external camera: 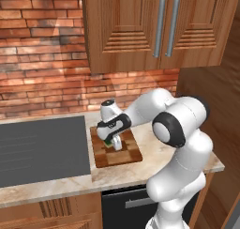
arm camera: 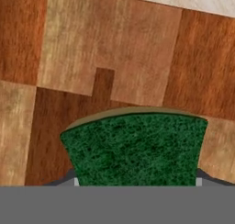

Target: Pick up the sponge from the counter and clean the cutting board by briefly scrubbing or pressing down on the cutting board. Once finished, release the sponge.

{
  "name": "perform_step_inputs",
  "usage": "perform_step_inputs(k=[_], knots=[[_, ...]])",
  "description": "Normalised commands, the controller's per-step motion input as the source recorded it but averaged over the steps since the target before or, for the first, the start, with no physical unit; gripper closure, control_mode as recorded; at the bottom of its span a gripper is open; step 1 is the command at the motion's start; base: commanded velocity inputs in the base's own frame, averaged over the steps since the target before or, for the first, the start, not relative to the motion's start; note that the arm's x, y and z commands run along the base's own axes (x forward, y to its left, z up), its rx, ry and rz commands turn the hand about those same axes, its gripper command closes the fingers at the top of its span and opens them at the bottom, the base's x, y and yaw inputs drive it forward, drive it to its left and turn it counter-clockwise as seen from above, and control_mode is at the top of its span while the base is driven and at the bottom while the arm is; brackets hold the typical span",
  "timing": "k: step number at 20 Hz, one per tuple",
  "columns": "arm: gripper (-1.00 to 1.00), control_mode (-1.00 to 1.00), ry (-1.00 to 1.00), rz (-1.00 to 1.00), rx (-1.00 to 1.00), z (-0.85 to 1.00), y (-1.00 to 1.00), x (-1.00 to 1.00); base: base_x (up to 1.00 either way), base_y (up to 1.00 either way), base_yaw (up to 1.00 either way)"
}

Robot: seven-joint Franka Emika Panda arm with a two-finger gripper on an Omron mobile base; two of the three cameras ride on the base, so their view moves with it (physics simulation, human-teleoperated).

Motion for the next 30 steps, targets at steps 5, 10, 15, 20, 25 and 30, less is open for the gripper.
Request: perform_step_inputs(k=[5, 10, 15, 20, 25, 30], knots=[[1.00, -1.00, 0.00, 0.01, 0.00, -0.41, 0.07, -0.84, 0.00, 0.00, 0.00], [1.00, -1.00, 0.00, 0.01, 0.00, -0.39, 0.09, -0.87, 0.00, 0.00, 0.00], [1.00, -1.00, 0.02, 0.01, 0.00, -0.34, 0.10, -0.86, 0.00, 0.00, 0.00], [1.00, -1.00, 0.04, 0.01, 0.00, -0.29, 0.12, -0.77, 0.00, 0.00, 0.00], [1.00, -1.00, 0.06, 0.01, 0.00, -0.18, 0.13, -0.37, 0.00, 0.00, 0.00], [1.00, -1.00, 0.05, 0.00, 0.00, 0.00, 0.04, 0.53, 0.00, 0.00, 0.00]])
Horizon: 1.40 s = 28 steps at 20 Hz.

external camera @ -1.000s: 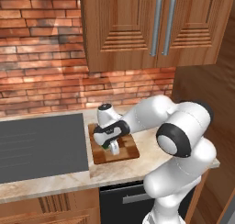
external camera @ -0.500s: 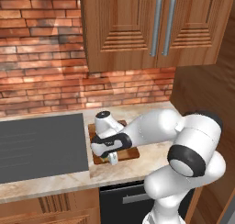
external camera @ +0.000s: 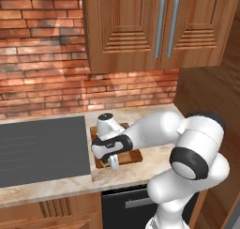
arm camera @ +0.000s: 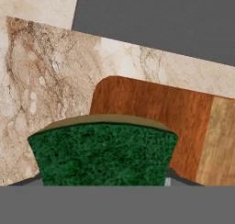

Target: Pick up the sponge from the counter and clean the cutting board by briefly scrubbing or pressing down on the cutting board. Once finished, release the sponge.

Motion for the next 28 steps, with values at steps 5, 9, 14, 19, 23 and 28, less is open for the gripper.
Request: perform_step_inputs(k=[5, 9, 14, 19, 23, 28], knots=[[1.00, -1.00, 0.01, 0.03, 0.01, 0.00, 0.00, 0.79, 0.00, 0.00, 0.00], [1.00, -1.00, 0.00, 0.03, 0.00, 0.00, 0.00, 0.80, 0.00, 0.00, 0.00], [1.00, -1.00, 0.00, 0.02, 0.00, 0.00, 0.00, 0.82, 0.00, 0.00, 0.00], [1.00, -1.00, -0.02, 0.00, 0.00, -0.02, 0.03, 0.84, 0.00, 0.00, 0.00], [1.00, -1.00, 0.00, 0.00, 0.00, -0.16, 0.01, 0.78, 0.00, 0.00, 0.00], [1.00, -1.00, 0.00, 0.00, 0.00, -0.31, 0.00, 0.57, 0.00, 0.00, 0.00]])
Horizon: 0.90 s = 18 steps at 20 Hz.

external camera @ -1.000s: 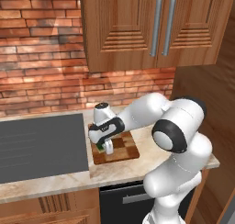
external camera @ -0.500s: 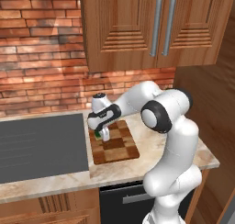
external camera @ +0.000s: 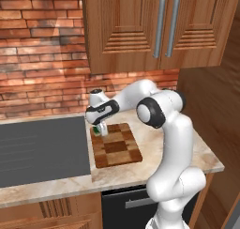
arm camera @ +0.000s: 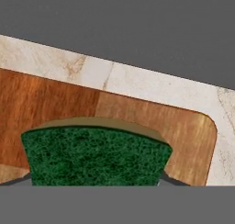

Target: Pick up the sponge from the counter and clean the cutting board by briefly scrubbing or pressing down on the cutting board. Once finished, release the sponge.

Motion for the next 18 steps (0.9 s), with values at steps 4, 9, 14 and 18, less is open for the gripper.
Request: perform_step_inputs(k=[4, 9, 14, 18], knots=[[1.00, -1.00, 0.00, 0.00, 0.00, -0.28, -0.15, 0.31, 0.00, 0.00, 0.00], [1.00, -1.00, -0.03, -0.02, 0.02, -0.24, -0.52, -0.08, 0.00, 0.00, 0.00], [1.00, -1.00, -0.08, -0.04, 0.07, -0.26, -0.71, -0.42, 0.00, 0.00, 0.00], [1.00, -1.00, -0.11, -0.06, 0.07, -0.33, -0.74, -0.59, 0.00, 0.00, 0.00]])
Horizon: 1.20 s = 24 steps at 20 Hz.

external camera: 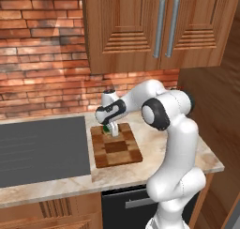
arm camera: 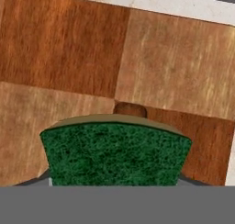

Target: Pick up the sponge from the counter and clean the cutting board by briefly scrubbing or pressing down on the cutting board. Once finished, release the sponge.

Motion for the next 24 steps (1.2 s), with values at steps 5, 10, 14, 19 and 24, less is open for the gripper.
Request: perform_step_inputs(k=[5, 10, 14, 19, 24], knots=[[1.00, -1.00, -0.08, -0.08, 0.11, -0.46, -0.79, -0.73, 0.00, 0.00, 0.00], [1.00, -1.00, -0.06, -0.10, 0.14, -0.40, -0.84, -0.89, 0.00, 0.00, 0.00], [1.00, -1.00, -0.04, -0.13, 0.14, -0.14, -0.83, -0.84, 0.00, 0.00, 0.00], [1.00, -1.00, 0.06, -0.25, 0.03, 0.14, -0.66, -0.44, 0.00, 0.00, 0.00], [1.00, -1.00, 0.30, -0.32, 0.00, 0.31, -0.61, -0.07, 0.00, 0.00, 0.00]])
